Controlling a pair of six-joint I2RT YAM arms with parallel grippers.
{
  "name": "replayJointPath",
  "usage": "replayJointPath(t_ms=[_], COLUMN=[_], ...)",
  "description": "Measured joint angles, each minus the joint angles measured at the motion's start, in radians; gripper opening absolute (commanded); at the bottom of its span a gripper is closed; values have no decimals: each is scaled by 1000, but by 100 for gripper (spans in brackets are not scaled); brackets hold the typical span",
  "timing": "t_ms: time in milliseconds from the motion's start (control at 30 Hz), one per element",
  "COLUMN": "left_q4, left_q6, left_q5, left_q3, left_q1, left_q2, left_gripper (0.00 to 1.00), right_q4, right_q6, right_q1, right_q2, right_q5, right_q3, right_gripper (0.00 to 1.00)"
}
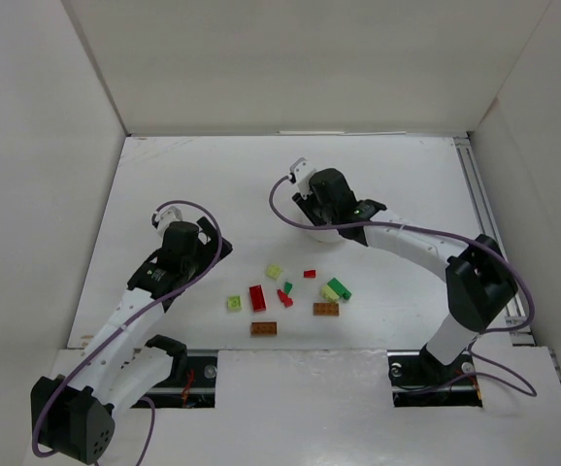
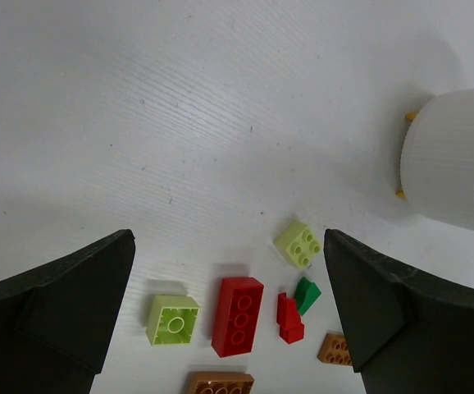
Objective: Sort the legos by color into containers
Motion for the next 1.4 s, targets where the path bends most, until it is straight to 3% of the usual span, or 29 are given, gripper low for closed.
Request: replayJointPath(t_ms=[233,633,1233,1400], left_q4=[0,0,2,18], left_q6=[8,12,18,27], left_q5=[0,0,38,77], left_q3=[0,0,0,-1], left_q1=[0,0,0,0], left_q2=[0,0,0,2], left_gripper=[99,99,99,99], right_q4=[27,36,31,29], right_q6=[3,6,29,75], right_q1=[0,0,2,2], right_q2=[0,-31,-223,-313], right_q5=[41,39,7,-62], right_q3=[-38,-89,-162,-234], right_gripper=[31,58,56,68])
